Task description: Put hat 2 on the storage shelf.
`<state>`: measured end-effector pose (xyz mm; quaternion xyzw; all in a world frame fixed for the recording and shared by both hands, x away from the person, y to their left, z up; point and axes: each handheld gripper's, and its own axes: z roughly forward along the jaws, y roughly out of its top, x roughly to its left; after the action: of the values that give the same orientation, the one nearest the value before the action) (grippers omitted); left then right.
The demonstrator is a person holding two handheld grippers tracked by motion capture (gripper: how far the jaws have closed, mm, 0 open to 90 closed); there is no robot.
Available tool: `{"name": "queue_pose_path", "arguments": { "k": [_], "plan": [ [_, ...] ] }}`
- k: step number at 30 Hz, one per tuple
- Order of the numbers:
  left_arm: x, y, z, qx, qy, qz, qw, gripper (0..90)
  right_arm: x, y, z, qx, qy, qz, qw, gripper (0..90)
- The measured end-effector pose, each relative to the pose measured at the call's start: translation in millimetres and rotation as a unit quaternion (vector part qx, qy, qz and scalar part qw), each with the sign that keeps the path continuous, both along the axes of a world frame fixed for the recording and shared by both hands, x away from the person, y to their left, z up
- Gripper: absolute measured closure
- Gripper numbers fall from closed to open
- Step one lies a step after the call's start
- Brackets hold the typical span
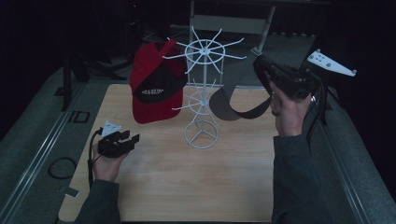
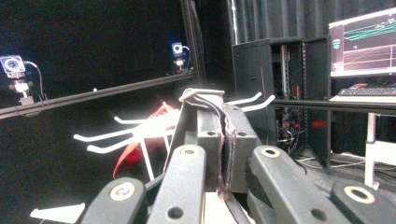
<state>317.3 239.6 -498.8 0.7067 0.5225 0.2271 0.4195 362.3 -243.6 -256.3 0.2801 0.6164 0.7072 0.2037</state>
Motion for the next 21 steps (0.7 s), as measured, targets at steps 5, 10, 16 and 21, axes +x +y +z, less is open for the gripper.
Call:
{"name": "queue_pose_path", "arguments": {
  "k": [5,10,16,21],
  "plan": [
    [0.3,0.0,-0.3,0.000,0.001,0.000,1.0000,53.3,1.2,-0.7,1.1,0.002,0.002,-0.001,1.0000,86.9],
    [0.1,-0.8,0.1,0.000,0.000,-0.001,1.0000,53.3,4.0,-0.1,4.0,0.004,0.002,0.000,1.0000,86.9],
    [0.3,-0.9,-0.5,0.001,0.002,-0.002,1.0000,53.3,6.8,2.3,8.1,0.003,0.000,-0.001,1.0000,86.9],
    [0.0,-0.6,-0.2,0.000,0.001,-0.002,1.0000,53.3,11.5,5.9,10.3,-0.003,0.003,-0.001,1.0000,86.9]
  ]
}}
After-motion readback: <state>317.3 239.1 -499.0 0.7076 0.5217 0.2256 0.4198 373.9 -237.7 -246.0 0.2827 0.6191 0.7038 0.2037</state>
